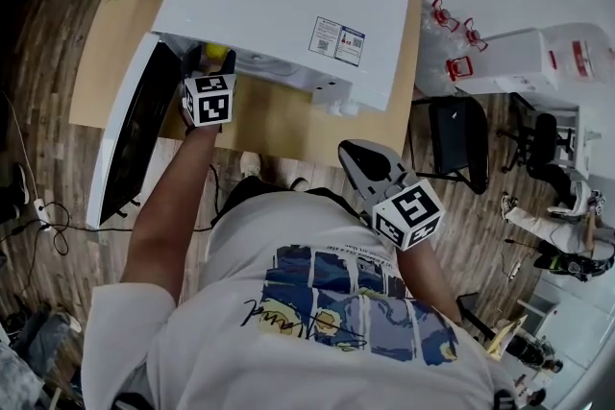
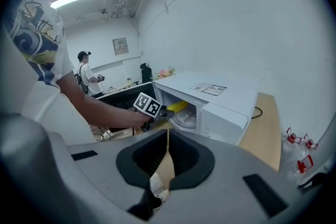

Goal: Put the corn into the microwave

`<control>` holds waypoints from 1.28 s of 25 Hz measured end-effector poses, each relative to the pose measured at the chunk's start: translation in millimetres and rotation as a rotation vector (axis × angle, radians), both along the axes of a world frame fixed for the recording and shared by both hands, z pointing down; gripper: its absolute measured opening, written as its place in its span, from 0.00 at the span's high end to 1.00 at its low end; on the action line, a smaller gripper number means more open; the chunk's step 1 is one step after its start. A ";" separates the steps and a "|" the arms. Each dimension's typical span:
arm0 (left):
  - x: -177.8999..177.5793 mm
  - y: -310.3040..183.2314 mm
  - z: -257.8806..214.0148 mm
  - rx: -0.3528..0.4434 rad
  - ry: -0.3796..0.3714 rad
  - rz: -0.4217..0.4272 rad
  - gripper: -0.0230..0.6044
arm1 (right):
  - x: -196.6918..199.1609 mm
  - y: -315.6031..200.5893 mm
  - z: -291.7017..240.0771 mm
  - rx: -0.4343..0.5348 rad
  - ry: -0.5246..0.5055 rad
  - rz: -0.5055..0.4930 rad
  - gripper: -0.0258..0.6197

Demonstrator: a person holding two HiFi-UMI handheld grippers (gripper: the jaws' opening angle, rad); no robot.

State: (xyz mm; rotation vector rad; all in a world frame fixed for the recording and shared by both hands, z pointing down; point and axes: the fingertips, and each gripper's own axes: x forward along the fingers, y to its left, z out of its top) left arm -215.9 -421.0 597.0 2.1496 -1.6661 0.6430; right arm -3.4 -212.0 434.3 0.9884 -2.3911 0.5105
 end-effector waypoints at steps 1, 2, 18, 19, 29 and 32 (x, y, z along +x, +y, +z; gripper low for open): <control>0.5 5.8 -1.0 0.000 0.000 -0.005 0.49 | 1.4 3.2 -0.2 0.005 -0.001 -0.007 0.93; 1.0 12.3 -2.2 0.000 0.000 -0.010 0.49 | 3.2 6.5 -0.8 0.009 -0.004 -0.013 0.93; 38.7 153.3 -46.7 -0.006 0.072 -0.073 0.83 | 65.0 67.9 -13.9 0.065 -0.076 -0.102 0.94; 40.8 163.0 -49.4 -0.007 0.071 -0.077 0.88 | 68.8 72.5 -14.3 0.068 -0.081 -0.106 0.94; 102.0 264.3 -73.3 -0.021 0.186 0.031 0.95 | 93.9 136.3 -0.5 0.064 -0.119 -0.166 0.94; 129.7 297.0 -81.5 -0.035 0.230 0.103 0.95 | 98.9 156.4 4.9 0.053 -0.125 -0.167 0.94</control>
